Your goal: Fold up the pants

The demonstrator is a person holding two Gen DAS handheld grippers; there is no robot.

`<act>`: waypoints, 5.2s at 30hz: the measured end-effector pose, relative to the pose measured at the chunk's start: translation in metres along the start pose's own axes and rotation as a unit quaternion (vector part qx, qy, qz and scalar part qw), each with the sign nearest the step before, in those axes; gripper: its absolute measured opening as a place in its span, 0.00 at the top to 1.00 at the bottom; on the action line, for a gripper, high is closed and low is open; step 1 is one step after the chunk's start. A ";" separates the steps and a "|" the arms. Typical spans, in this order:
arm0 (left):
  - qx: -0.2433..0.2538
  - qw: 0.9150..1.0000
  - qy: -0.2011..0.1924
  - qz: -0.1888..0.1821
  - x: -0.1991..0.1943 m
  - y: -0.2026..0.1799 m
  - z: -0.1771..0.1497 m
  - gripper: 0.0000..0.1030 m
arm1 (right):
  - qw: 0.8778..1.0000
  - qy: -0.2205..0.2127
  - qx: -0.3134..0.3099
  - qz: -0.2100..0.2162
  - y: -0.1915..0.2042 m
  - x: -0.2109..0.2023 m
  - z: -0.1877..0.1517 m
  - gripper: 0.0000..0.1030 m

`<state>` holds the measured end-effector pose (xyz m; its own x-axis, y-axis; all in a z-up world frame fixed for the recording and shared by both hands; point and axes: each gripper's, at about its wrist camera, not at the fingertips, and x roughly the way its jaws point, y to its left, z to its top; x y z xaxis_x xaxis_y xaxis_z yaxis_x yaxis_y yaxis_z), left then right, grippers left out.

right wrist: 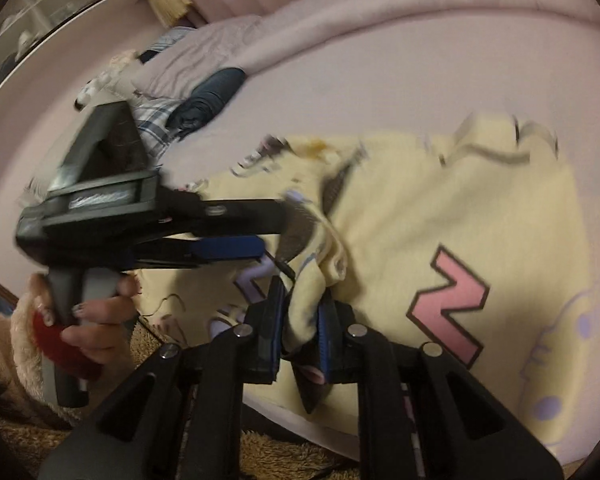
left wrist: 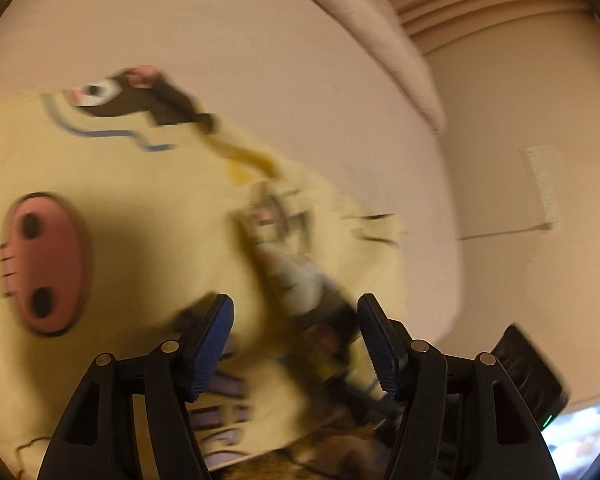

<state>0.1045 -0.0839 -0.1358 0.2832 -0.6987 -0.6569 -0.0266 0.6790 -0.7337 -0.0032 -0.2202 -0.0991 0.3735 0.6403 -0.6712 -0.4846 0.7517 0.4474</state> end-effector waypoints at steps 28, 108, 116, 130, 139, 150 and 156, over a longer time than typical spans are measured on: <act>0.125 0.977 -0.067 0.162 -0.069 0.014 -0.021 0.63 | 0.993 0.049 -0.016 -0.107 -0.002 -0.009 -0.012 0.29; 0.216 0.964 0.000 0.152 0.114 -0.098 -0.003 0.77 | 0.968 0.018 0.133 -0.210 -0.051 -0.061 -0.063 0.92; 0.232 0.964 -0.030 0.128 0.014 -0.097 -0.018 0.77 | 0.966 0.037 0.114 -0.230 -0.032 -0.050 -0.046 0.88; 0.055 0.953 -0.168 0.247 -0.186 0.083 -0.064 0.61 | 0.957 0.008 0.013 -0.290 -0.039 -0.003 0.055 0.37; -0.063 0.930 -0.234 0.276 -0.258 0.166 -0.080 0.46 | 0.955 0.044 0.042 -0.292 -0.072 0.042 0.061 0.24; -0.086 0.946 -0.175 0.258 -0.236 0.207 -0.071 0.45 | 0.969 0.026 0.063 -0.238 -0.052 0.036 0.079 0.22; -0.073 0.944 -0.170 0.272 -0.233 0.202 -0.071 0.45 | 0.952 0.066 0.034 -0.298 -0.055 0.076 0.072 0.06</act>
<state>-0.0351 0.1998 -0.1438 0.4806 -0.1251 -0.8680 -0.3827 0.8606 -0.3360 0.1092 -0.2015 -0.1320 0.4618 0.0751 -0.8838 -0.1643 0.9864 -0.0020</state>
